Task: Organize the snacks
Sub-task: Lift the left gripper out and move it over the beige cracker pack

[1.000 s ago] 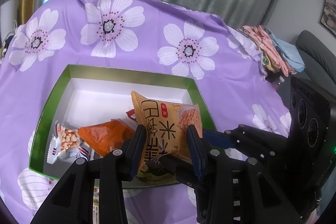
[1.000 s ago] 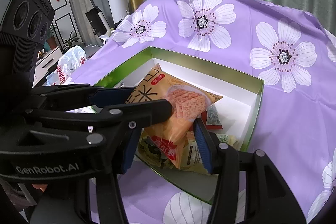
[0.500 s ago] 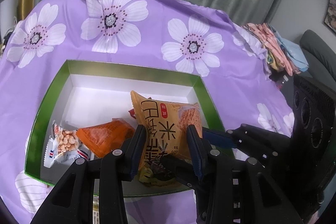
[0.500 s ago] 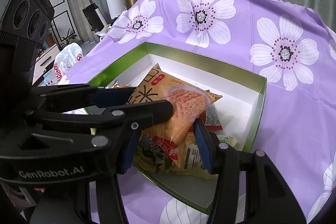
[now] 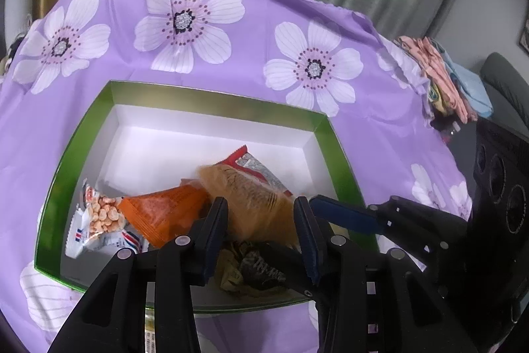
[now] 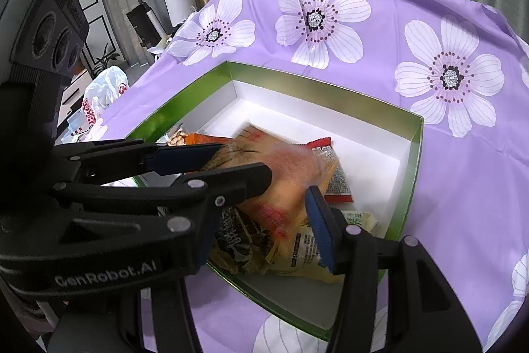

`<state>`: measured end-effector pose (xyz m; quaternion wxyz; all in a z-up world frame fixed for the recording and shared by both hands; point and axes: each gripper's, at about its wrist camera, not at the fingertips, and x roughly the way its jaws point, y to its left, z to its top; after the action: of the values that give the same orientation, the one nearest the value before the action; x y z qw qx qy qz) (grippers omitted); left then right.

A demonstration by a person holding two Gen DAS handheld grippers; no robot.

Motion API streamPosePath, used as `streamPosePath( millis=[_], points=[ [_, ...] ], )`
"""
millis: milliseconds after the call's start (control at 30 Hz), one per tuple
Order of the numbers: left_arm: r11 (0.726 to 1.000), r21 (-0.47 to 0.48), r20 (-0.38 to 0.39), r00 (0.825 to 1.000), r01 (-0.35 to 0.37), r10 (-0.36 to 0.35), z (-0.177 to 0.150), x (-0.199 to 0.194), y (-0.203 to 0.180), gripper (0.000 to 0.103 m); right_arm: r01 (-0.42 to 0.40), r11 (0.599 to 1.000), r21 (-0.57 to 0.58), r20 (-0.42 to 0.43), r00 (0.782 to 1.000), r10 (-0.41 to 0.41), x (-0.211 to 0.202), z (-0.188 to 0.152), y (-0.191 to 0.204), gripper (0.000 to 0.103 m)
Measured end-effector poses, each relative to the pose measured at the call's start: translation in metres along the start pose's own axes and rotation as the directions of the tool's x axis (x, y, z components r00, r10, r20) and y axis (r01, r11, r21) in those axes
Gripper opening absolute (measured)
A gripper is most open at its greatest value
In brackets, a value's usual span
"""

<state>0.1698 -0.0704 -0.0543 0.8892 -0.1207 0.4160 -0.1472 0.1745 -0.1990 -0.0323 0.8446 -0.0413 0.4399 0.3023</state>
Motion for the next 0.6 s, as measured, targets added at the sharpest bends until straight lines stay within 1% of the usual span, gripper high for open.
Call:
streamPosePath(
  millis=[67,100,133,200,233,300,367,433,467,600],
  points=[
    [1.0,0.002,0.007,1.0,-0.019,0.019,0.0,-0.005,-0.001,0.045,0.018,1.0,-0.003,0.011,1.0,-0.018,-0.006,0.0,0.001,0.052],
    [1.0,0.006,0.016,1.0,-0.026,0.026,0.0,-0.009,-0.003,0.051,0.02,1.0,0.001,0.013,1.0,-0.02,-0.008,0.0,0.001,0.053],
    [0.999,0.011,0.027,0.999,-0.033,0.033,-0.001,-0.014,-0.004,0.065,0.02,1.0,0.008,0.019,1.0,-0.02,-0.012,-0.001,0.0,0.053],
    [0.999,0.016,0.045,0.998,-0.048,0.048,-0.002,-0.023,-0.007,0.083,0.026,1.0,0.016,0.035,0.999,-0.026,-0.023,-0.004,-0.001,0.06],
    [0.998,0.017,0.056,0.997,-0.055,0.054,-0.002,-0.028,-0.008,0.084,0.03,0.999,0.017,0.042,0.999,-0.03,-0.028,-0.006,0.0,0.062],
    [0.998,0.018,0.073,0.995,-0.066,0.064,-0.005,-0.04,-0.009,0.085,0.04,0.999,0.024,0.056,0.998,-0.041,-0.039,-0.01,0.0,0.069],
    [0.996,0.02,0.09,0.992,-0.092,0.09,-0.01,-0.052,-0.011,0.087,0.039,0.999,0.033,0.073,0.996,-0.041,-0.053,-0.018,0.001,0.074],
    [0.994,0.03,0.104,0.989,-0.11,0.106,-0.016,-0.064,-0.014,0.094,0.044,0.998,0.044,0.083,0.995,-0.047,-0.065,-0.027,0.003,0.079],
    [0.993,0.031,0.106,0.988,-0.113,0.109,-0.018,-0.068,-0.016,0.095,0.045,0.998,0.049,0.087,0.995,-0.049,-0.07,-0.031,0.004,0.081],
    [0.991,0.047,0.13,0.984,-0.127,0.121,-0.033,-0.09,-0.025,0.097,0.023,0.997,0.072,0.093,0.995,-0.029,-0.094,-0.05,0.012,0.082]
  ],
)
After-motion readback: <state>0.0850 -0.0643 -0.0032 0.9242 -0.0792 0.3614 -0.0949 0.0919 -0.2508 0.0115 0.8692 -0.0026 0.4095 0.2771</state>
